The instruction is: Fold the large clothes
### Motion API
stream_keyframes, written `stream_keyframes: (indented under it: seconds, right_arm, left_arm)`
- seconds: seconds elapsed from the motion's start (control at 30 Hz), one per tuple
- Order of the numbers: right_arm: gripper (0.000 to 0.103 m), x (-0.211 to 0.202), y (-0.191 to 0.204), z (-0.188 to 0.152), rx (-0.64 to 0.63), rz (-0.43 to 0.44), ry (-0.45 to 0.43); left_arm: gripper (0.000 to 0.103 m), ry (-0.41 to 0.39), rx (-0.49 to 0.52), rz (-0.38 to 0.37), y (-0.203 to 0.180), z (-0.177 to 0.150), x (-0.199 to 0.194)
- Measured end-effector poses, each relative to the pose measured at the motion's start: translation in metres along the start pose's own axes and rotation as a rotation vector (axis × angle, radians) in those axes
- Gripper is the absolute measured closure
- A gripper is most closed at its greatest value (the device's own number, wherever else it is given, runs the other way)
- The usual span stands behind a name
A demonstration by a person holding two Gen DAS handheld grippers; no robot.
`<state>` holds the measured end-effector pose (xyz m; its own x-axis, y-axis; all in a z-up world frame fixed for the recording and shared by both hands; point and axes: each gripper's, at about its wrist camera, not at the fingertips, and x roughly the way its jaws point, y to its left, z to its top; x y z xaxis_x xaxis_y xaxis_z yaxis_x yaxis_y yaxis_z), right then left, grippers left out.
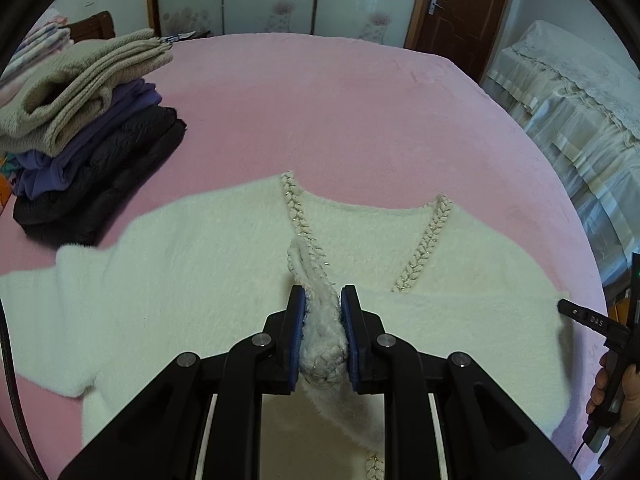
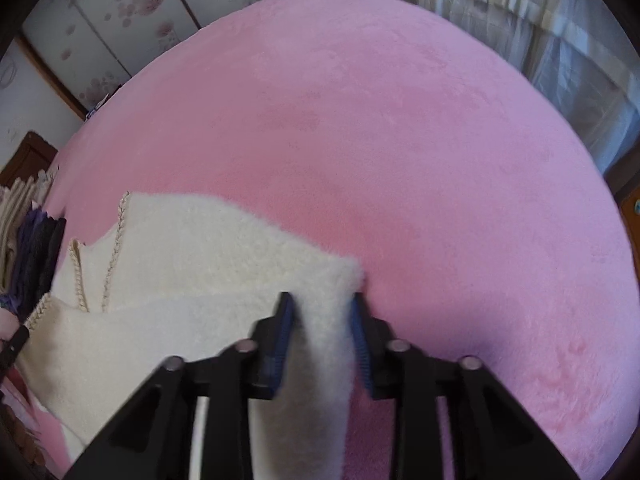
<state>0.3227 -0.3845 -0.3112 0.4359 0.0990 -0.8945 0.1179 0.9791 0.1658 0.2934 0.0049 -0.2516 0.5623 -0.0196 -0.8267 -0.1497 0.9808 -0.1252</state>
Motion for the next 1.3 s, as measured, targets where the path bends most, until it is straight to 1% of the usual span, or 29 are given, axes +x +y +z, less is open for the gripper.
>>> stream_keyframes:
  seconds: [0.07,0.13,0.17,0.2,0.27,0.3,0.37,0.4,0.47,0.53,0.57,0.6,0.63,0.7,0.8,0.9,0.97,1.03,1.07,1.1,1.2,1.23,1.3]
  right_arm:
    - [0.091,-0.006,-0.001,-0.004,0.006,-0.008,-0.046]
    - [0.091,-0.003,-0.009,-0.007,0.046,-0.025,-0.057]
    - [0.091,0.001,-0.014,-0.008,0.07,-0.026,-0.051]
    - [0.091,0.007,-0.019,-0.01,0.1,-0.024,-0.038]
    - [0.089,0.012,-0.017,-0.01,0.11,-0.038,-0.028]
    - [0.088,0.011,-0.014,-0.009,0.095,-0.054,-0.025]
    - [0.086,0.006,-0.008,-0.007,0.063,-0.069,-0.026]
    - [0.083,0.002,-0.008,-0.006,0.052,-0.069,-0.023]
    - [0.08,-0.008,-0.009,-0.007,0.044,-0.049,-0.009]
    - [0.077,-0.025,-0.014,-0.011,0.056,-0.011,-0.016]
    - [0.075,-0.034,-0.016,-0.015,0.063,0.006,-0.023]
    - [0.069,-0.046,-0.021,-0.023,0.065,0.025,-0.024]
    - [0.064,-0.053,-0.02,-0.03,0.063,0.039,-0.02]
    - [0.062,-0.064,-0.023,-0.049,0.062,0.066,0.009]
    - [0.062,-0.066,-0.02,-0.083,0.045,0.088,0.081]
    - [0.062,-0.057,-0.01,-0.107,0.01,0.087,0.125]
    - [0.062,-0.052,-0.006,-0.114,0.022,0.077,0.131]
    - [0.064,-0.045,-0.007,-0.114,0.048,0.08,0.127]
    - [0.069,-0.044,-0.007,-0.115,0.05,0.093,0.126]
    - [0.082,-0.042,-0.005,-0.113,0.03,0.083,0.121]
    - [0.083,-0.038,0.003,-0.117,-0.049,0.03,0.115]
    - [0.083,-0.035,0.003,-0.118,-0.062,0.019,0.116]
    - [0.083,-0.029,-0.001,-0.119,-0.035,0.025,0.13]
  left_arm:
    - [0.087,-0.016,-0.01,0.023,0.005,-0.006,0.001]
    - [0.087,-0.007,0.001,0.076,0.011,-0.015,0.014]
    - [0.087,0.018,0.003,0.098,0.014,-0.02,0.024]
    - [0.086,0.067,0.001,0.119,0.017,-0.028,0.037]
    - [0.086,0.15,-0.004,0.142,0.023,-0.042,0.059]
    - [0.085,0.155,-0.004,0.145,0.024,-0.046,0.062]
    - [0.081,0.145,-0.003,0.155,0.023,-0.047,0.059]
    - [0.079,0.149,-0.005,0.156,0.023,-0.046,0.057]
    - [0.07,0.163,-0.022,0.139,0.025,-0.044,0.05]
    - [0.066,0.16,-0.033,0.119,0.027,-0.044,0.037]
    - [0.063,0.153,-0.035,0.11,0.028,-0.044,0.03]
    - [0.059,0.147,-0.038,0.1,0.029,-0.046,0.023]
    - [0.053,0.15,-0.046,0.088,0.031,-0.049,0.017]
    - [0.052,0.168,-0.063,0.055,0.033,-0.055,0.009]
    - [0.052,0.206,-0.079,0.046,0.032,-0.065,0.014]
    - [0.052,0.232,-0.119,0.048,0.034,-0.072,0.025]
    - [0.052,0.235,-0.163,0.042,0.036,-0.073,0.032]
    - [0.052,0.247,-0.187,0.061,0.036,-0.073,0.039]
    - [0.053,0.25,-0.186,0.08,0.034,-0.073,0.041]
    - [0.053,0.248,-0.177,0.098,0.031,-0.073,0.043]
    - [0.053,0.239,-0.088,0.175,0.02,-0.078,0.046]
    - [0.053,0.235,-0.064,0.189,0.017,-0.081,0.046]
    - [0.053,0.236,-0.043,0.205,0.013,-0.082,0.046]
